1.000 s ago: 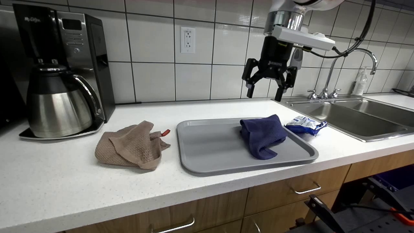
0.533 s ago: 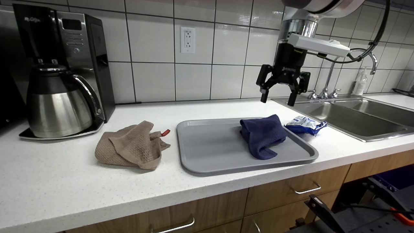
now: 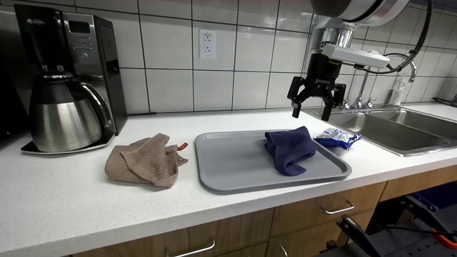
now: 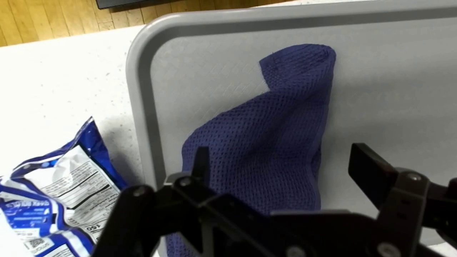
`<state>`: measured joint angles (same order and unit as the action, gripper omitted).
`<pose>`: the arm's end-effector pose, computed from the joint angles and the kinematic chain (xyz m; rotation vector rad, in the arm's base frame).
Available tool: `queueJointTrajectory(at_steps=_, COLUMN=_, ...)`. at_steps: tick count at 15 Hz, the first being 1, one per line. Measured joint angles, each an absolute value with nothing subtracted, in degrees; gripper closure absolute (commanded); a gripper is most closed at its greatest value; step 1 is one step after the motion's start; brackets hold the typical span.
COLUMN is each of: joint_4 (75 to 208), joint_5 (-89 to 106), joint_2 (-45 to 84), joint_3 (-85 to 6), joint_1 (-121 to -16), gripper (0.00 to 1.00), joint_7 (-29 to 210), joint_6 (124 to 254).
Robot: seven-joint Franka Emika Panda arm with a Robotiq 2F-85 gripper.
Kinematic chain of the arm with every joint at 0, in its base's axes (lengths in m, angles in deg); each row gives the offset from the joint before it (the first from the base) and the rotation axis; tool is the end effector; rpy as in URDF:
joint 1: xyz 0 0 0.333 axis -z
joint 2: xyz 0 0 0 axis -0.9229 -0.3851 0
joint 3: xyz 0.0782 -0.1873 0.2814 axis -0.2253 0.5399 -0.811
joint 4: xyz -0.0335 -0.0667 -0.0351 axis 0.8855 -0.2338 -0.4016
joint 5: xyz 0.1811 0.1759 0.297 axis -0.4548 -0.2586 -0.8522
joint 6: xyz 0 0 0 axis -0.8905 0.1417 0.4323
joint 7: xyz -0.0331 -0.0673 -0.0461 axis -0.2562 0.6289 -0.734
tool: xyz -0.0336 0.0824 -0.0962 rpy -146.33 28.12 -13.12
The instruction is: Remove the towels from the tray
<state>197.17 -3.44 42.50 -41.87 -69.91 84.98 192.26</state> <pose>0.4236 0.0118 0.3052 -3.0319 0.1367 0.0975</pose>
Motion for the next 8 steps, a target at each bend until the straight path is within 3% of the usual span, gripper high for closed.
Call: queueJointTrajectory(at_steps=8, joint_4=197.2, joint_5=-0.5, joint_2=37.7, joint_3=-41.9, joint_1=-69.8, gripper=0.0, joint_7=85.4, joint_6=196.1)
